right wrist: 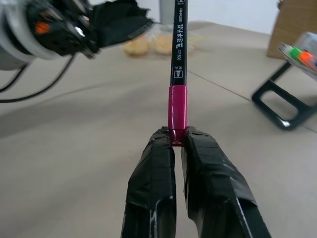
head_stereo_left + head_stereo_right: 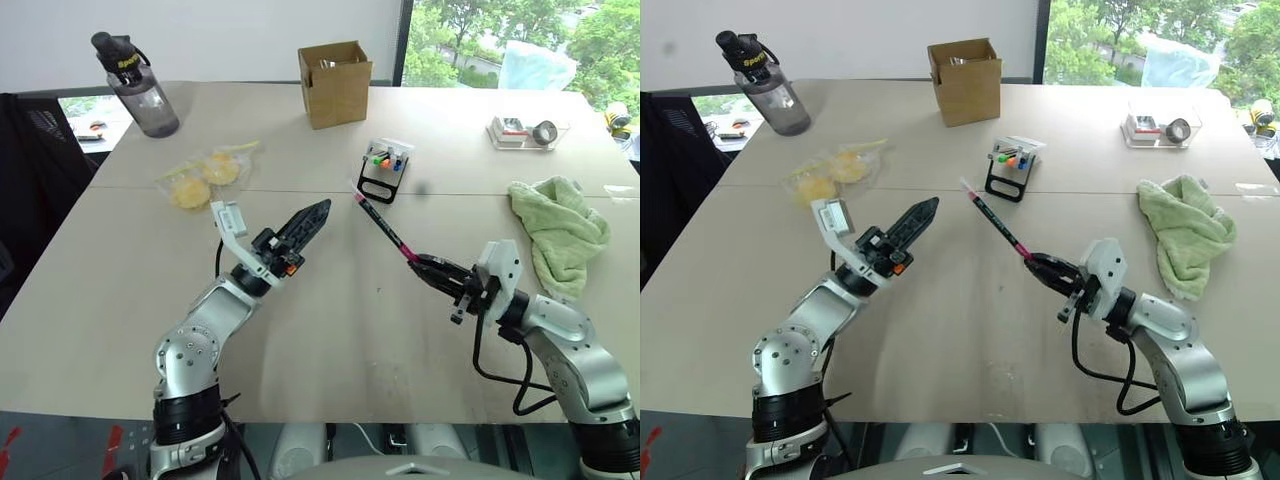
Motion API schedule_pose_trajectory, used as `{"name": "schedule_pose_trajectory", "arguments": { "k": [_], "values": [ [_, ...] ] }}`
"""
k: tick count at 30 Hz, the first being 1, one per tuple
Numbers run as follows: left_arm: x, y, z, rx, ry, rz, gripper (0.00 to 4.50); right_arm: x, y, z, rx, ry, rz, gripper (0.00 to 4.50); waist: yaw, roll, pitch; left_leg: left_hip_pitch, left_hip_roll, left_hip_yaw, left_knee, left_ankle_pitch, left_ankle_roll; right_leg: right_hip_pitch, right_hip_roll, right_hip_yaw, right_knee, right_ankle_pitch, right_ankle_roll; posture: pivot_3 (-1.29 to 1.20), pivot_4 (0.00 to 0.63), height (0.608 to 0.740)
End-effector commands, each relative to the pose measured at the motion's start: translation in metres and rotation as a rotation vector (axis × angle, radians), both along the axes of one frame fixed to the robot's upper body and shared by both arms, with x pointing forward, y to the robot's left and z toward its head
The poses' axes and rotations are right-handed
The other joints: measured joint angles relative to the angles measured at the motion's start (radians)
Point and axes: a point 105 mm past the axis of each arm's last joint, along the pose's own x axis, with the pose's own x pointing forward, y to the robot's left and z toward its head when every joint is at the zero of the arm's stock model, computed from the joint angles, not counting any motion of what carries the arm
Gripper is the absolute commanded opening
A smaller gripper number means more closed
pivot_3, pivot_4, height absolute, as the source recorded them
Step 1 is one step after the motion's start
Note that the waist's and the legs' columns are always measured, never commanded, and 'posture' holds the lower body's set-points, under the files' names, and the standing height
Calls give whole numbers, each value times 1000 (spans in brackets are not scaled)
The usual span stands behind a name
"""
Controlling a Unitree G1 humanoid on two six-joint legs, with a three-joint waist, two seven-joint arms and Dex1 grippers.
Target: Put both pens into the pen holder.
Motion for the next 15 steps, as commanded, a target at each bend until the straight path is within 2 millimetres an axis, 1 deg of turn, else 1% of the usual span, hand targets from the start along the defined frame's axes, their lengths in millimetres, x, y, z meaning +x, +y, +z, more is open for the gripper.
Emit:
{"name": "schedule_pose_trajectory", "arguments": {
  "k": [1, 5, 7, 10, 11, 12, 14, 15],
  "values": [
    [-2, -14, 9, -2, -38, -65, 3642, -10, 6, 17, 26, -70, 68, 43, 1, 0, 0, 0, 0, 0, 0, 0, 0, 0, 0, 0, 0, 0, 0, 0, 150, 736],
    [-7, -26, 15, 6, -69, -131, 3642, -16, 8, 15, 2, -64, 109, 43, 2, 0, 0, 0, 0, 0, 0, 0, 0, 0, 0, 0, 0, 0, 0, 0, 150, 736],
    [-9, -28, 16, 6, -81, -149, 3642, -16, 9, 15, -2, -62, 113, 43, 2, 0, 0, 0, 0, 0, 0, 0, 0, 0, 0, 0, 0, 0, 0, 0, 150, 736],
    [-10, -29, 19, -3, -96, -161, 2735, -18, 10, 14, -9, -51, 129, 0, 1, 0, 0, 1, 0, 0, 0, 0, -1, 0, 1, 0, 0, 0, 0, 0, 150, 736],
    [-11, -29, 20, -3, -105, -165, 2309, -19, 10, 14, -10, -47, 133, 0, 1, 0, 0, 1, 0, 0, 0, 0, -1, 0, 1, 0, 0, 0, 0, 0, 150, 736],
    [-11, -30, 21, -3, -110, -168, 1984, -20, 10, 13, -11, -43, 136, 0, 2, 0, 0, 1, 0, 0, 0, 0, -1, 0, 1, 0, 0, 0, 0, 0, 150, 736],
    [-12, -31, 23, 5, -127, -179, 1047, -20, 10, 11, -21, -17, 138, 0, 3, 0, 0, 0, 0, 0, 1, 0, -1, 0, 0, 0, 0, 0, 0, 0, 150, 736],
    [-13, -31, 24, 9, -132, -184, 660, -21, 9, 9, -26, -4, 136, 0, 3, 0, 0, 0, 0, 0, 1, 0, -1, 0, 0, 0, 0, 0, 0, 0, 150, 736]
  ]
}}
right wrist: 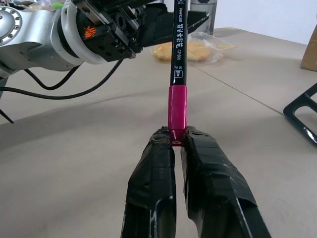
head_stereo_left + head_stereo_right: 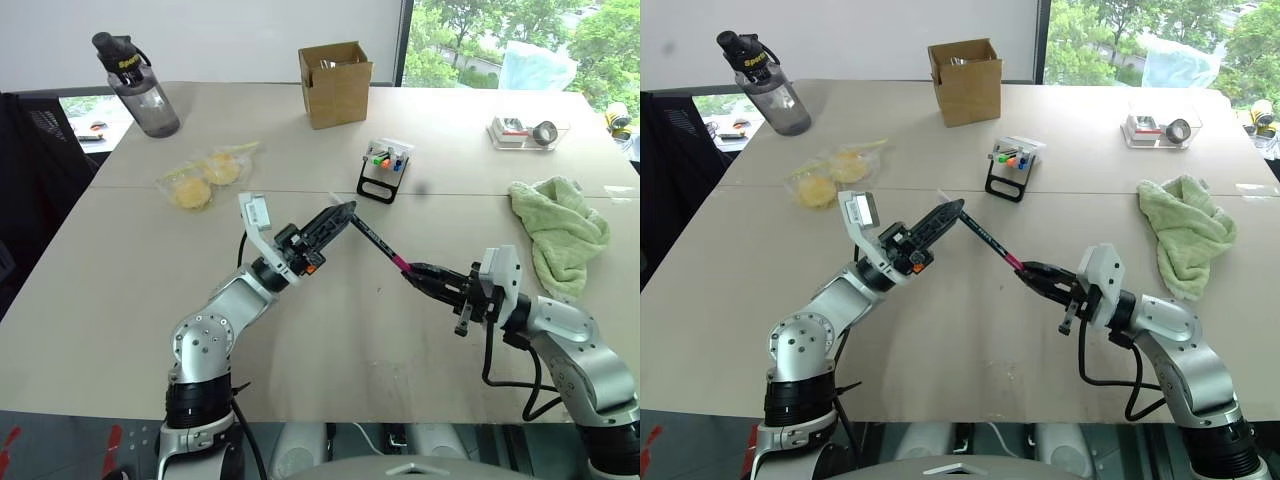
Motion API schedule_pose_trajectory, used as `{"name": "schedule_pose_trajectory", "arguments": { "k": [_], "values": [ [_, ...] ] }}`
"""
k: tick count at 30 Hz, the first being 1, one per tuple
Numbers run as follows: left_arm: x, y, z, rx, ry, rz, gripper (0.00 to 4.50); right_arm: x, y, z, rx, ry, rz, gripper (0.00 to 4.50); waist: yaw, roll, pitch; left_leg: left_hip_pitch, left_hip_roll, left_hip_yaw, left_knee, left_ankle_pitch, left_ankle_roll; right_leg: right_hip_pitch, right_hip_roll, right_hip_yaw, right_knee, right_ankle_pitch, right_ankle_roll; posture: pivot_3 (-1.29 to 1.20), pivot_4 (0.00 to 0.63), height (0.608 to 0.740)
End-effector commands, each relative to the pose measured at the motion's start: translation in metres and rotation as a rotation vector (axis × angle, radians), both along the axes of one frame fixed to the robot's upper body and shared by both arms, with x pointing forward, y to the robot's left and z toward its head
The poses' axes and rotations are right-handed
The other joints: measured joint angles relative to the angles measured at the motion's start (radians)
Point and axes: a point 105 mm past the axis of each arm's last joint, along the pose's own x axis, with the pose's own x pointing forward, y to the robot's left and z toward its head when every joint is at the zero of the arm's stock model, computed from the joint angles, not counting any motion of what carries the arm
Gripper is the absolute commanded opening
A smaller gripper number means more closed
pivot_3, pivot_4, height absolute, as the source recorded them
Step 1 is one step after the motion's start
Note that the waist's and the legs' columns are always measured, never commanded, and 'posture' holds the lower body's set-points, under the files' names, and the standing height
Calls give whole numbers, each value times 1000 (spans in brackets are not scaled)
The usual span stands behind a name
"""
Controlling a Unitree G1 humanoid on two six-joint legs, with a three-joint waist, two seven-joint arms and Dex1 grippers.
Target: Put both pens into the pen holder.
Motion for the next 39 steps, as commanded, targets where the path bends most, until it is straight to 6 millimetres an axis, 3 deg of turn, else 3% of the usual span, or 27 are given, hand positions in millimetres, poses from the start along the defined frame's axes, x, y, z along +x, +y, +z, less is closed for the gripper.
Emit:
{"name": "schedule_pose_trajectory", "arguments": {
  "k": [1, 3, 4, 6, 7, 11, 14, 17, 22, 27, 33, 37, 39],
  "values": [
    [-9, -5, 16, 0, -84, -46, 215, -8, 3, 6, -4, 4, 37, 0, 1, 0, 0, 0, 0, 0, 0, 0, 0, 0, 0, 0, 0, 0, 0, 0, 150, 736],
    [-10, -5, 17, 12, -98, -51, 40, -9, 3, 4, -22, 34, 40, 0, 1, 0, 0, 0, 0, 0, 0, 0, 0, 0, 0, 0, 0, 0, 0, 0, 150, 736],
    [-9, -5, 18, 21, -106, -50, 0, -11, 3, 1, -36, 63, 48, 849, 1, 0, 0, 0, 0, 0, 0, 0, 0, 0, 0, 0, 0, 0, 0, 0, 150, 736],
    [-8, -5, 17, 61, -120, -48, 0, -14, 2, -4, -66, 115, 62, 1553, 2, 0, 0, 0, 0, 0, 0, 0, 0, 0, 0, 0, 0, 0, 0, 0, 150, 736],
    [-8, -7, 15, 100, -129, -52, 0, -14, 2, -5, -77, 131, 58, 2178, 2, 0, 0, 0, 0, 0, 0, 0, 0, 0, 0, 0, 0, 0, 0, 0, 150, 736],
    [-12, -18, -3, 372, -219, -90, 0, -1, 2, -5, -159, 138, -15, 3987, 1, 0, 0, 0, 0, 0, 0, 0, 0, 0, 1, 0, 0, 0, 0, 0, 150, 736],
    [-18, -28, -9, 547, -357, -154, 0, 1, 8, 2, -159, 220, 11, 3987, 1, 0, 0, 0, -1, 1, 1, 0, 0, 0, 4, 1, 0, 0, 0, 0, 150, 736],
    [-21, -37, -4, 600, -455, -190, 0, -1, 19, 15, -132, 285, 67, 3987, 4, 0, 0, 0, 0, 0, 1, 0, 0, 0, 5, 1, 0, 0, 0, 0, 150, 736],
    [-22, -53, -3, 703, -596, -272, 0, 16, 41, 38, -61, 360, 54, 3987, 3, 1, 0, -1, 1, 0, 1, 0, 0, -1, 1, 1, 0, 0, 0, 0, 150, 736],
    [-22, -58, -2, 742, -654, -314, 0, 19, 36, 28, -228, 432, -13, 3987, 13, 1, 0, -2, 0, 0, 1, -1, 1, -1, 0, 0, -1, 0, 0, 0, 150, 736],
    [-21, -58, -3, 757, -671, -327, 0, 18, 37, 31, -256, 464, -16, 3987, 13, 1, 0, -4, 0, 0, 1, -1, 2, -2, 0, 0, -2, 0, 0, 0, 150, 736],
    [-22, -58, -5, 760, -673, -330, 0, 20, 39, 33, -245, 466, -30, 2774, 13, 1, 0, -3, 0, 0, 1, -1, 2, -2, 0, 0, -2, 0, 0, 0, 150, 736],
    [-22, -59, -7, 765, -674, -333, 0, 20, 40, 34, -239, 464, -32, 1812, 13, 1, 0, -3, 0, 0, 1, -1, 2, -2, 0, 0, -2, 0, 0, 0, 150, 736]
  ]
}}
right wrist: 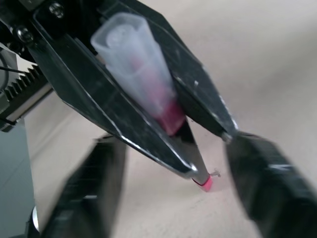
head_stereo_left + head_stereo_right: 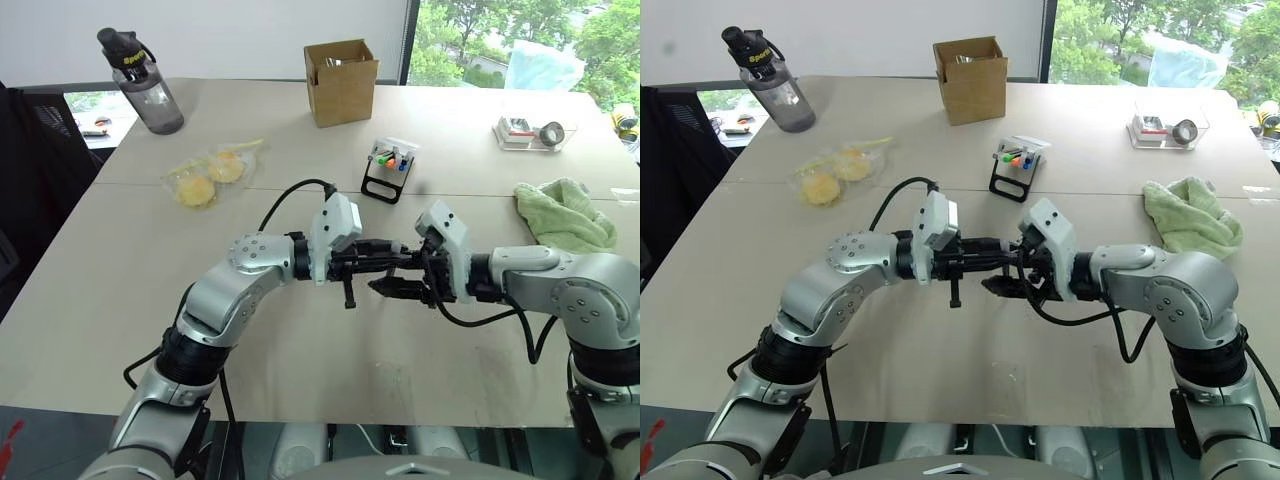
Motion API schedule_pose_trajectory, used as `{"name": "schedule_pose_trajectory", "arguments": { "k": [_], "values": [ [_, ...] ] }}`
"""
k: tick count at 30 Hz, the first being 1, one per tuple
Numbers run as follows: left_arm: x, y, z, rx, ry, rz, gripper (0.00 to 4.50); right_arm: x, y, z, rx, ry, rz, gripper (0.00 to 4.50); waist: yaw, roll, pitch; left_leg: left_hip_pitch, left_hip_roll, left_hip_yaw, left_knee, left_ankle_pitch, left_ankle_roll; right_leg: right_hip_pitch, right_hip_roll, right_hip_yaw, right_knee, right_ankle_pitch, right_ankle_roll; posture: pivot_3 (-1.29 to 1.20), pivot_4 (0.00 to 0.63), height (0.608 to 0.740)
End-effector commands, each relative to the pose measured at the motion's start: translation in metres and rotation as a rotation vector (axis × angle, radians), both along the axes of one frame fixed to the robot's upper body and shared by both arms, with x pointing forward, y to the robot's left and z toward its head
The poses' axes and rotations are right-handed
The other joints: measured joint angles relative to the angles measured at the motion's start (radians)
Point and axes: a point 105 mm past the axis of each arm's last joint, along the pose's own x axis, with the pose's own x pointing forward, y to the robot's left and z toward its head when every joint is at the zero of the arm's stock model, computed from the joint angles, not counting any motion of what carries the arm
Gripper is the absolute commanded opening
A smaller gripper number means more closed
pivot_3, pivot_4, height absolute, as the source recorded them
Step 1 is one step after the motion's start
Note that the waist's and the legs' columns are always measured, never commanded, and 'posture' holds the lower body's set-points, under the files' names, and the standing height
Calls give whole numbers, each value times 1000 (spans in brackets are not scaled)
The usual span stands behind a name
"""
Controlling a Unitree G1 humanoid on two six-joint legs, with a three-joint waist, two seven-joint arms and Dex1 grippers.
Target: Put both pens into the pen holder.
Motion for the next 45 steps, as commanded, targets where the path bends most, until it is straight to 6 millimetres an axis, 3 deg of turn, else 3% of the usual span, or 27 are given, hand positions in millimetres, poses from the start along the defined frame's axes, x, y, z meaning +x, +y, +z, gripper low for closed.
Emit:
{"name": "schedule_pose_trajectory", "arguments": {
  "k": [1, 4, 13, 21, 27, 37, 45],
  "values": [
    [-4, -3, 4, -5, -43, -25, 0, 2, 1, 15, 30, -53, -7, 1392, 0, 0, 0, 0, 0, 0, 0, 0, 0, 0, 0, 0, 0, 0, 0, 0, 150, 736],
    [-5, -4, 4, -15, -33, -26, 0, 2, 2, 16, 31, -59, -10, 155, 0, 0, 0, 0, 0, 0, 0, 0, 0, 0, 0, 0, 0, 0, 0, 0, 150, 736],
    [-2, -2, 11, -72, -20, -1, 0, 3, 6, 18, 37, -81, -5, 108, 0, 0, 0, 0, 0, 0, 0, 0, 0, 0, 0, 0, 0, 0, 0, 0, 150, 736],
    [5, 3, 16, -129, 19, 55, 3392, 6, 7, 21, 45, -102, -5, 108, 0, 0, 0, 0, 0, -1, 0, 0, 0, 0, 0, 0, 0, 0, 0, 0, 150, 736],
    [5, 12, 17, -181, 102, 71, 3392, 6, 7, 22, 55, -116, -6, 108, -2, 0, 0, 0, 0, -1, 0, 0, 0, 0, 0, -1, 0, 0, 0, 0, 150, 736],
    [1, 33, 5, -126, 137, 126, 3392, 15, 2, 29, 81, -172, -48, 108, -3, 0, 0, 0, 0, -1, 0, 0, 0, 0, 0, -1, 0, 0, 0, 0, 150, 736],
    [7, 65, 5, -121, 119, 284, 3392, 35, -3, 53, 154, -345, -127, 108, -12, 0, 0, 0, 0, -1, 0, 0, 0, 0, 0, -1, 0, 0, 0, 0, 150, 736]
  ]
}}
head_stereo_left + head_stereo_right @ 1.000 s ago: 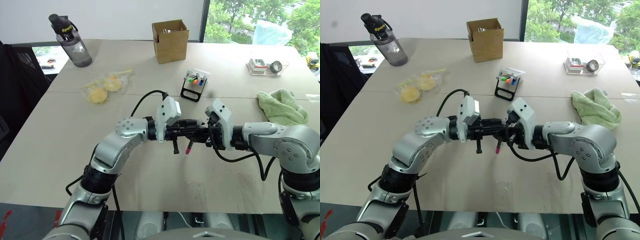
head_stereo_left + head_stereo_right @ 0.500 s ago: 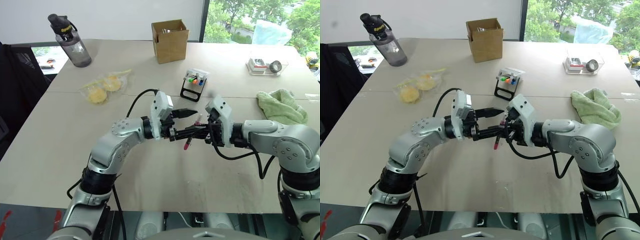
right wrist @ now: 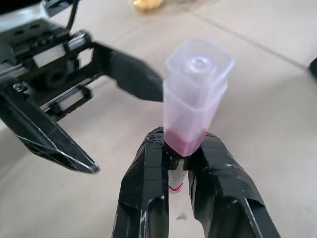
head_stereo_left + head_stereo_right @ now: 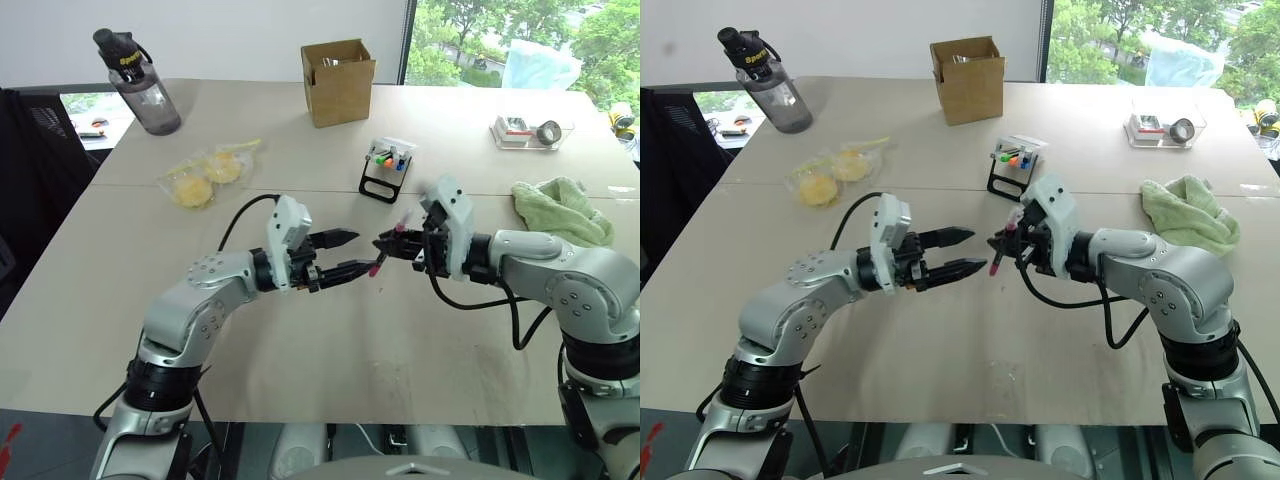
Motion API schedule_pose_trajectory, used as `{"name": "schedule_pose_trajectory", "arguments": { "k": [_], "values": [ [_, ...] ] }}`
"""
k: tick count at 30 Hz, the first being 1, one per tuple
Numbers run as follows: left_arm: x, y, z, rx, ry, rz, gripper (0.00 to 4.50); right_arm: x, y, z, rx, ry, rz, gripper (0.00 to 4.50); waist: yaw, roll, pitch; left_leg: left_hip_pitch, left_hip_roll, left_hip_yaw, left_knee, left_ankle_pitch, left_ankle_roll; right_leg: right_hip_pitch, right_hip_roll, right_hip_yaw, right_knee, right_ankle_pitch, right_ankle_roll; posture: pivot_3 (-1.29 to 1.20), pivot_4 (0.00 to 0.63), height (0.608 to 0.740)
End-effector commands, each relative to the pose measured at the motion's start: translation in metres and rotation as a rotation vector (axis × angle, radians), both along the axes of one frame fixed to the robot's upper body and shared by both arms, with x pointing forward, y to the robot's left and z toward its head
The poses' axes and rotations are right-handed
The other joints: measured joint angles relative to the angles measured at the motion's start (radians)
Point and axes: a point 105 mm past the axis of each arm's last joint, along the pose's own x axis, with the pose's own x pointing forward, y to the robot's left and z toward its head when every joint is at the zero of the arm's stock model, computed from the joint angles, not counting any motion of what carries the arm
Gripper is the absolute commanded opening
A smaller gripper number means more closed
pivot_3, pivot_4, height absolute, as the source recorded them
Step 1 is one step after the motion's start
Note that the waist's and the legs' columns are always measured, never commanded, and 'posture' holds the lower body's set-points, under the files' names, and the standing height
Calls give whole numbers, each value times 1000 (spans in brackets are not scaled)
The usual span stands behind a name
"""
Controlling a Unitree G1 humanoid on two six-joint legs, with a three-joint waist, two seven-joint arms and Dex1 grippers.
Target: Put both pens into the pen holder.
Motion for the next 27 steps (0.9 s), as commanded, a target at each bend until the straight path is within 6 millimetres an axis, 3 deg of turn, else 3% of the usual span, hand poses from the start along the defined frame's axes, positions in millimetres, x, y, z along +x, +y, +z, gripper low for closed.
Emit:
{"name": "schedule_pose_trajectory", "arguments": {
  "k": [1, 9, 15, 21, 27],
  "values": [
    [1, 12, 17, -4, -87, 71, 3392, 13, -3, 29, 53, -195, -45, 108, -2, 0, 0, 0, 0, 0, 0, 0, 0, 0, 0, 0, 0, 0, 0, 0, 150, 736],
    [12, 33, 38, -20, -176, 260, 3392, 32, 8, 61, 9, -688, -25, 108, -9, 0, 0, 0, 0, 0, 0, 0, 0, 0, 0, 0, 0, 0, 0, 0, 150, 736],
    [12, 37, 38, 2, -187, 307, 3392, 58, 10, 54, -219, -991, -4, 108, -12, 0, 1, 1, 0, 1, 0, 2, -4, 0, 0, 0, 0, 0, 0, 0, 150, 736],
    [10, 39, 39, 7, -197, 328, 3392, 86, 13, 52, -298, -1085, -20, 108, -12, 0, 2, 0, 0, 2, 0, 3, -5, 0, -1, 1, 0, 0, 0, 0, 150, 736],
    [12, 45, 46, 8, -234, 380, 3392, 100, 20, 54, -330, -1145, -29, 108, -13, 0, 2, 0, 1, 2, 0, 3, -5, 0, -1, 1, 1, 0, 0, 0, 150, 736]
  ]
}}
